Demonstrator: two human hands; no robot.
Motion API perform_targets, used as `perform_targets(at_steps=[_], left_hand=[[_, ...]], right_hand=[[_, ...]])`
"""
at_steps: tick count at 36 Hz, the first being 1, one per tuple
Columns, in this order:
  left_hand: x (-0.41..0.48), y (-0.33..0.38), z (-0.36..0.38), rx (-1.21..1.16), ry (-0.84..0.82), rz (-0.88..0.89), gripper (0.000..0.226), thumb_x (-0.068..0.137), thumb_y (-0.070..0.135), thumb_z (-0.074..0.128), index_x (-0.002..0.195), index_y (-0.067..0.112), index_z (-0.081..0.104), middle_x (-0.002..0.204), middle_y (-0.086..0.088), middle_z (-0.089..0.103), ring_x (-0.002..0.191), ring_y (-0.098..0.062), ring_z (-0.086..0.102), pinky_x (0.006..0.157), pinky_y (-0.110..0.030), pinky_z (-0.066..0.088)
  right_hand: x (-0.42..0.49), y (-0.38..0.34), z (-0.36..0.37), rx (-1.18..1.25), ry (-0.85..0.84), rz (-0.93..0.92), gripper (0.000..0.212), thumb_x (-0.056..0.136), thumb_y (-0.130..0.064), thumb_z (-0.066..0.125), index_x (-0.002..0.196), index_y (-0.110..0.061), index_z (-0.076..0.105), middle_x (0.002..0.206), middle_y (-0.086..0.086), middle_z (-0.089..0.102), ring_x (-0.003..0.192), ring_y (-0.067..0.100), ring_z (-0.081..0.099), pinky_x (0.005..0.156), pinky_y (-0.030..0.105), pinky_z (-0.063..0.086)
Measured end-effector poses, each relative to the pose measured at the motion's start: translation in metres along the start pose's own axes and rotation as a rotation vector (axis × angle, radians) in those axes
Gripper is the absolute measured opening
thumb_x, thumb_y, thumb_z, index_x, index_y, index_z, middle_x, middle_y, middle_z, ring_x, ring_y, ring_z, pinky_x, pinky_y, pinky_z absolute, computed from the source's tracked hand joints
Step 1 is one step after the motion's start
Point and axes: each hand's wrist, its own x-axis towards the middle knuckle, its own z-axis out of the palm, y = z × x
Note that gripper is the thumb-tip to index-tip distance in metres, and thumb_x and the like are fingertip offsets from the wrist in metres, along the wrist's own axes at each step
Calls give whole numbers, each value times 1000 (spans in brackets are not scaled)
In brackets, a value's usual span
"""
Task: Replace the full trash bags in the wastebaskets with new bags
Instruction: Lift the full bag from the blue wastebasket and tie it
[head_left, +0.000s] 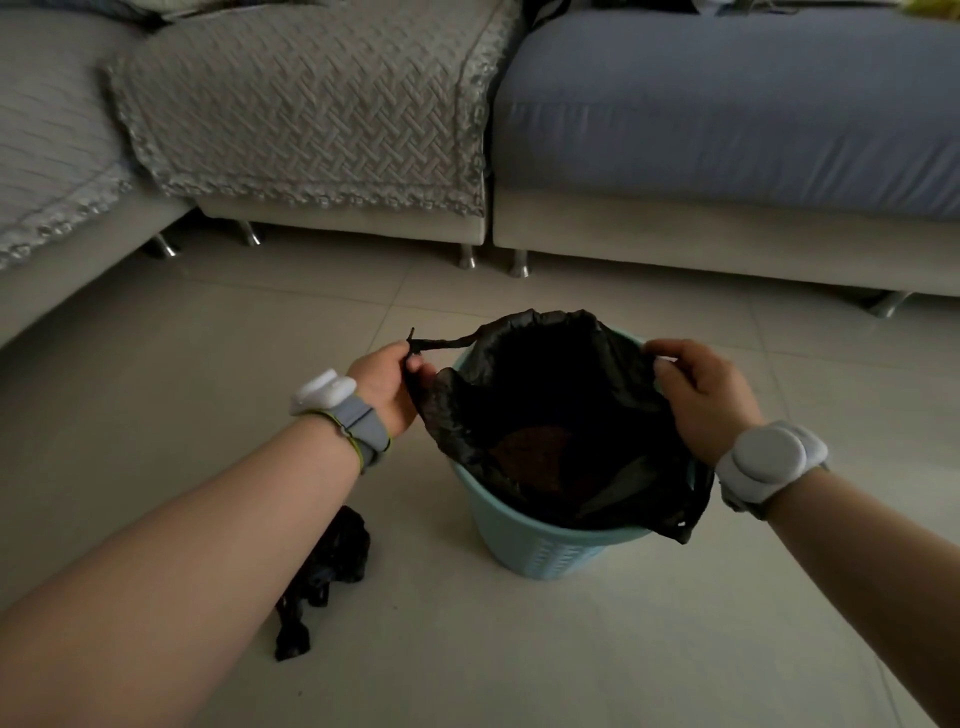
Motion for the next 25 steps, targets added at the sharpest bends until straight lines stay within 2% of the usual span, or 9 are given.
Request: perform_targets(at_steps=[4, 6, 8, 11, 14, 18, 20, 23, 25], left_hand=[[1, 3, -10, 253, 23, -87, 29, 92, 17, 37, 64, 18, 32, 37, 5, 29, 35, -11, 26, 39, -16, 26], [-5, 4, -13, 406, -20, -142, 31, 93, 30, 43, 65, 16, 43, 43, 2, 41, 39, -11, 37, 44, -16, 32], [-8, 4, -14, 557, -70, -158, 38, 88, 46, 55, 85, 9, 62, 72, -7, 66, 67, -19, 62, 61, -27, 50], [-10, -2, -13, 755, -90, -48, 37, 81, 44, 67, 95, 9, 65, 100, -15, 68, 93, -31, 65, 82, -41, 54], [-12, -6, -10, 949, -99, 121, 28, 79, 31, 66, 93, 7, 66, 100, -19, 66, 92, -35, 63, 83, -41, 51], [-16, -2, -8, 1144, -154, 104, 31, 83, 32, 62, 96, 4, 63, 98, -16, 64, 91, -30, 61, 84, -35, 51], [-21, 2, -10, 1233, -222, 68, 18, 90, 26, 56, 84, 10, 61, 87, -11, 62, 78, -24, 59, 69, -27, 50], [-27, 7, -19, 1201, -301, -30, 25, 94, 23, 51, 72, 13, 57, 66, -2, 60, 53, -17, 48, 48, -23, 45], [-28, 12, -26, 1239, -312, -58, 28, 95, 28, 51, 71, 14, 58, 50, 7, 55, 46, -13, 34, 46, -20, 37]], right_hand=[[1, 2, -5, -101, -22, 71, 40, 88, -27, 62, 127, -18, 56, 103, 6, 66, 90, 20, 61, 78, 26, 44], [3, 3, -9, -204, -35, 88, 41, 84, -30, 67, 123, -17, 60, 104, 8, 67, 93, 25, 63, 82, 32, 49], [6, 6, -12, -288, -57, 89, 30, 85, -27, 65, 112, -15, 67, 102, 9, 69, 90, 25, 63, 79, 32, 50], [9, 14, -14, -371, -18, 65, 18, 87, -24, 61, 97, -14, 71, 100, 9, 64, 84, 25, 57, 73, 28, 41], [9, 15, -12, -358, -42, 55, 12, 88, -21, 60, 86, -12, 68, 96, 9, 59, 89, 29, 57, 74, 27, 37], [5, 10, -14, -359, -93, 94, 16, 89, -19, 56, 88, -7, 67, 84, 11, 65, 77, 28, 59, 65, 30, 43], [4, 9, -18, -367, -92, 107, 17, 87, -19, 54, 87, -9, 67, 81, 10, 66, 74, 27, 60, 64, 32, 49], [6, 11, -24, -388, -91, 135, 14, 84, -22, 53, 83, -14, 65, 76, 5, 65, 67, 22, 60, 58, 29, 48], [6, 12, -25, -403, -69, 127, 14, 85, -23, 52, 84, -17, 64, 77, 4, 64, 67, 21, 59, 56, 27, 43]])
